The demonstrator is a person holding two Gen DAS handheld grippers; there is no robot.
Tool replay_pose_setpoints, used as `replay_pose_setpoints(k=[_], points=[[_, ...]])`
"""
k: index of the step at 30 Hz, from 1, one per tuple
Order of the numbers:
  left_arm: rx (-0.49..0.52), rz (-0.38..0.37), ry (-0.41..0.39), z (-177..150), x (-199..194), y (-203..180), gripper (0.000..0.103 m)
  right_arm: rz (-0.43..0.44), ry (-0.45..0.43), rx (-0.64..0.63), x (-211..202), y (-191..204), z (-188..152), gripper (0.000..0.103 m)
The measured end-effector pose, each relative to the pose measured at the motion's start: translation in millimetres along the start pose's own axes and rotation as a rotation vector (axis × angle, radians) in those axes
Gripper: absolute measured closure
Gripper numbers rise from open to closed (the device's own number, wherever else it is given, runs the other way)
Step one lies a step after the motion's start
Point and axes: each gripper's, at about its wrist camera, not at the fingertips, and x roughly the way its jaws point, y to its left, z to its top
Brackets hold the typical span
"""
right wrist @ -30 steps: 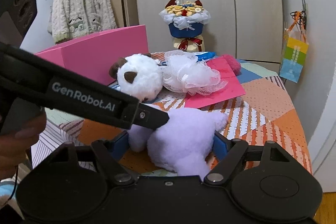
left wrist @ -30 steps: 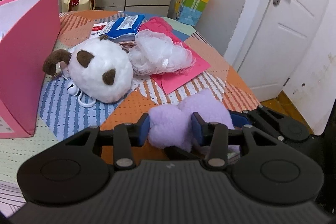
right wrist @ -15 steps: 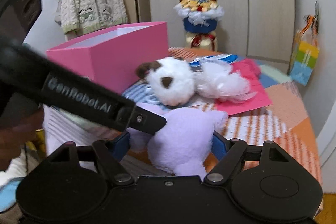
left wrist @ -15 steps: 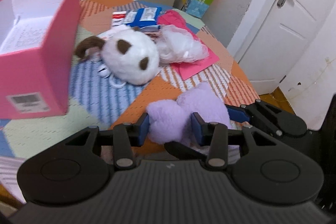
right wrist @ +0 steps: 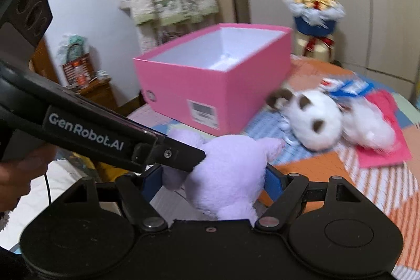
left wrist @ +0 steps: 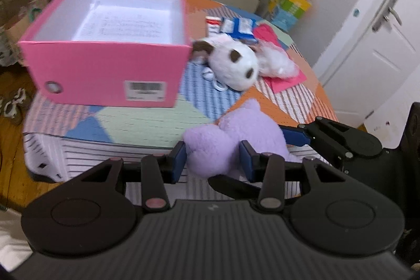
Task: Organize soft objects
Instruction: 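Lift the lilac plush with the left gripper and carry it into the pink box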
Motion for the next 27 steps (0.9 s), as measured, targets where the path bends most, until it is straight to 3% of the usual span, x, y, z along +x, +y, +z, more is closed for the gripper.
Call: replay_pose_setpoints(k=[8,17,27], points=[[0.001,0.094,-0.073,10.7,-39.2,11.3,0.061,0.008,-0.025,-0.117,1.1,35.3,36.9,0.021],[0.013,0.124,-0.15,52.1,-71.8,27.0,0.061,0.055,-0.053,-0.145,10.1,38.9,96.3,0.021],[0.004,0.093,-0.18,125.0,-40.3,52.2,0.061,0.05,0.007,-0.095,58.3,-3.7,163.6,0.021]])
